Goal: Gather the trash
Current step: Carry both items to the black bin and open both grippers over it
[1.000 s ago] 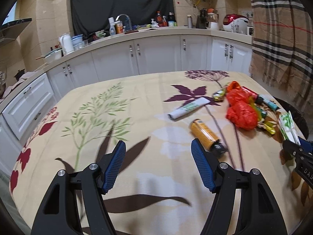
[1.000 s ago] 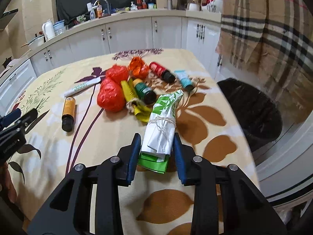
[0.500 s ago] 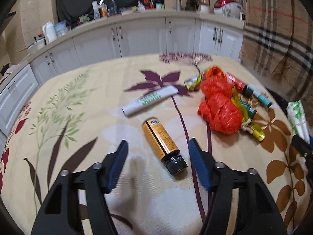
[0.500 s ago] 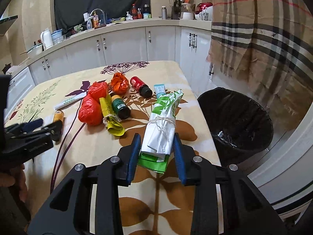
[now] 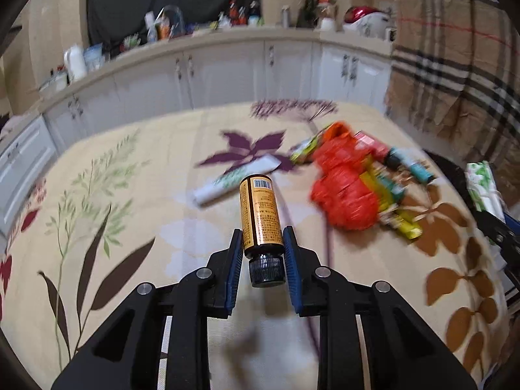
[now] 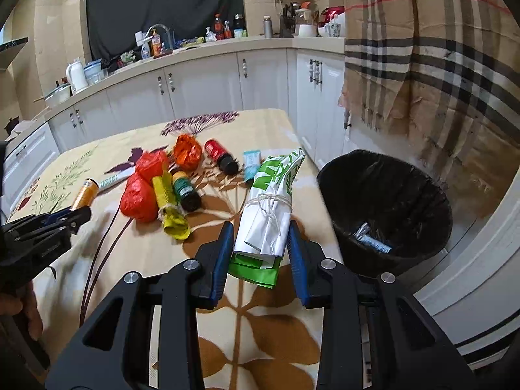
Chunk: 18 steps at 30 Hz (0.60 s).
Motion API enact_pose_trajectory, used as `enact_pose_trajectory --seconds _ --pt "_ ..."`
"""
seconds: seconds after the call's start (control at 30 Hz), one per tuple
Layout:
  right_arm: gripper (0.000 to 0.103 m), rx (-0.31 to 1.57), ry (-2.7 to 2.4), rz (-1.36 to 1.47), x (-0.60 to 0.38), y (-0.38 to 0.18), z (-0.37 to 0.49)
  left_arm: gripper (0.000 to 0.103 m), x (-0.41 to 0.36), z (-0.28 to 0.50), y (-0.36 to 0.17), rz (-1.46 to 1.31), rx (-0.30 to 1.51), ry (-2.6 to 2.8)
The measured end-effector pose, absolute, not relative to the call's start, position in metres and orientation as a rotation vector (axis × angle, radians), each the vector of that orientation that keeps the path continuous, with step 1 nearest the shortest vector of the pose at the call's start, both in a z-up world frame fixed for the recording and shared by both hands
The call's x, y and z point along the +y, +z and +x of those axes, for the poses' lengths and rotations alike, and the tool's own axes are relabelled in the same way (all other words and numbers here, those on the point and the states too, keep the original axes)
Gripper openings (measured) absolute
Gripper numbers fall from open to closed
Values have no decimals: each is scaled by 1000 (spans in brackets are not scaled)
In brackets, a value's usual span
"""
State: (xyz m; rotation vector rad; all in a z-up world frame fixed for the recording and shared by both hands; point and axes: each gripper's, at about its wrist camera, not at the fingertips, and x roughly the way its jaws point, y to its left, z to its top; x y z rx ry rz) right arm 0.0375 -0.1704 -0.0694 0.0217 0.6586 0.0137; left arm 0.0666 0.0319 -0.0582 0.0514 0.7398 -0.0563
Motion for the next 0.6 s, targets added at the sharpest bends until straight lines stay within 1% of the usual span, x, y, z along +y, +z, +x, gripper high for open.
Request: enact_pose_trajectory --seconds 0.27,0.6 --pt "32 580 -74 27 -203 -45 48 26 -19 68 -16 85 593 -217" --pt "32 531 -198 38 -252 -30 78 26 -96 102 4 143 503 -384"
